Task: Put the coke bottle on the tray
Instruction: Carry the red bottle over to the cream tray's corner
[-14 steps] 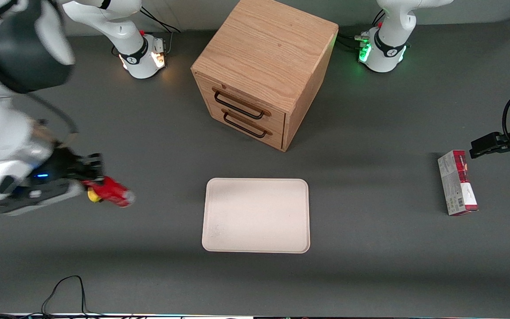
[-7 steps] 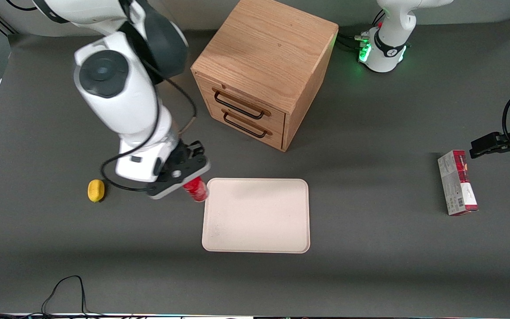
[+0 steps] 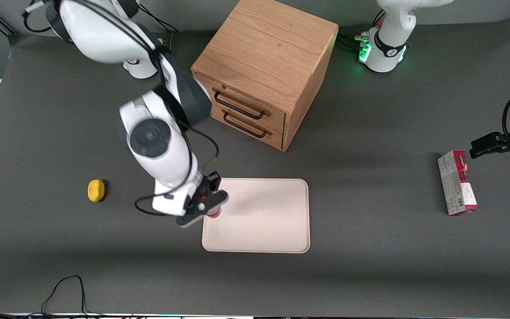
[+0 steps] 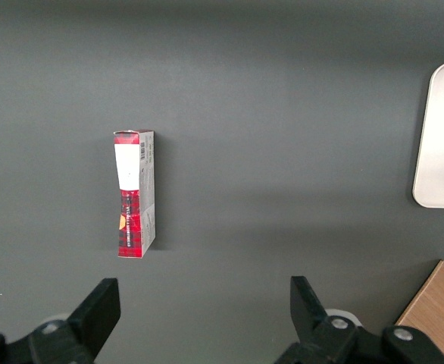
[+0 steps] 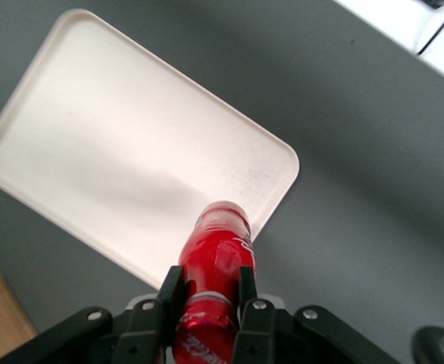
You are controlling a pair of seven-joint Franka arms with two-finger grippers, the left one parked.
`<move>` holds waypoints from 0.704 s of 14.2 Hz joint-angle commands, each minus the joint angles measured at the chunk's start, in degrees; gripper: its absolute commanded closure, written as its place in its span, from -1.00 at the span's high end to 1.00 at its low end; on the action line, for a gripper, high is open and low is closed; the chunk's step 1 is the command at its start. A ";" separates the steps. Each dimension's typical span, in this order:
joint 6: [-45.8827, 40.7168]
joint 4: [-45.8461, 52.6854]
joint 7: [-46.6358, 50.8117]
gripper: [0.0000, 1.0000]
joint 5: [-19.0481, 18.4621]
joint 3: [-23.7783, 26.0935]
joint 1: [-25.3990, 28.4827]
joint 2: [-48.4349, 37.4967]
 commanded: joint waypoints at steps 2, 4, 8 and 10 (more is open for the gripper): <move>3.20 1.87 -0.30 -0.78 -1.86 -0.07 -0.26 4.28; 5.57 1.87 -0.22 -0.78 -3.08 -0.07 -0.26 6.13; 8.39 1.87 -0.30 -0.78 -3.18 -0.07 -0.96 8.06; 9.53 1.87 -0.30 -0.77 -3.18 0.02 -1.13 8.16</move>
